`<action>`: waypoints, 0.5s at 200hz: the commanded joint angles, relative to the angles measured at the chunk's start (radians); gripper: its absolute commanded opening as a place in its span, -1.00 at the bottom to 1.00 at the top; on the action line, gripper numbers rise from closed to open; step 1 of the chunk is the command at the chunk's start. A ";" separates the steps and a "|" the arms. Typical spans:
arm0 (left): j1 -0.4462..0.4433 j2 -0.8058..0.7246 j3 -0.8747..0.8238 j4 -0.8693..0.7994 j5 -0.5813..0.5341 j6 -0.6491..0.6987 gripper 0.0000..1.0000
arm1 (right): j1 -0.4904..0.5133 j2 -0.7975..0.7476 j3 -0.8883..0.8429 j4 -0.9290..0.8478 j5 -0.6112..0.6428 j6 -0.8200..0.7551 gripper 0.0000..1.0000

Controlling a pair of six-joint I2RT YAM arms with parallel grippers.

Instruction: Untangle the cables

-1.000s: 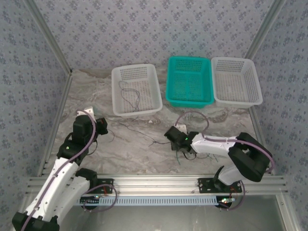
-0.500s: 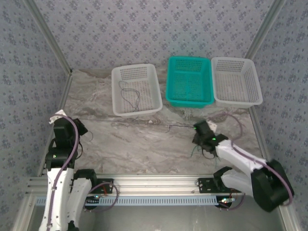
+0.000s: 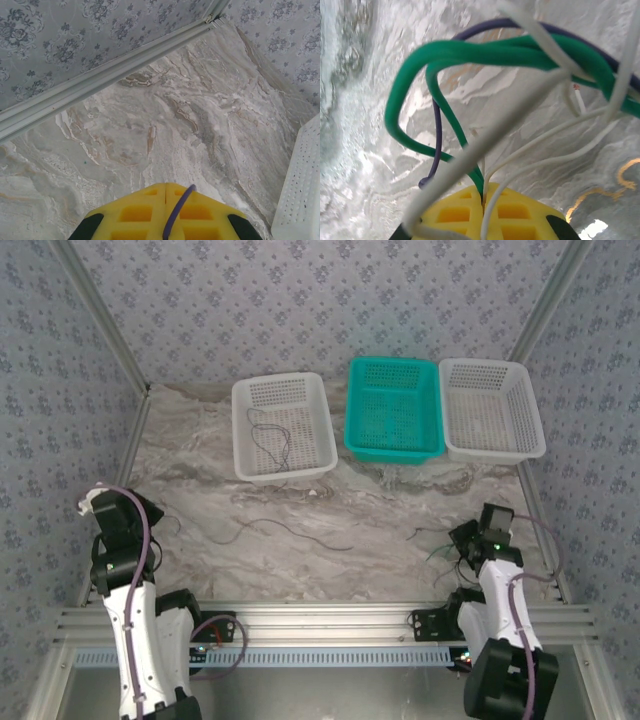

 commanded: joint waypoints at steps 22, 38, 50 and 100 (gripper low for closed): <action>0.009 0.019 -0.058 0.119 0.186 -0.021 -1.00 | 0.084 0.069 0.073 0.019 -0.121 -0.115 -1.00; 0.006 0.030 -0.096 0.253 0.420 -0.031 -1.00 | 0.257 0.087 0.092 0.029 -0.057 -0.125 -1.00; -0.017 0.045 -0.092 0.340 0.548 -0.049 -1.00 | 0.374 0.113 0.114 0.043 -0.027 -0.132 -1.00; -0.260 0.089 0.189 0.222 0.329 0.085 -1.00 | 0.549 0.330 0.196 0.049 -0.014 -0.118 0.13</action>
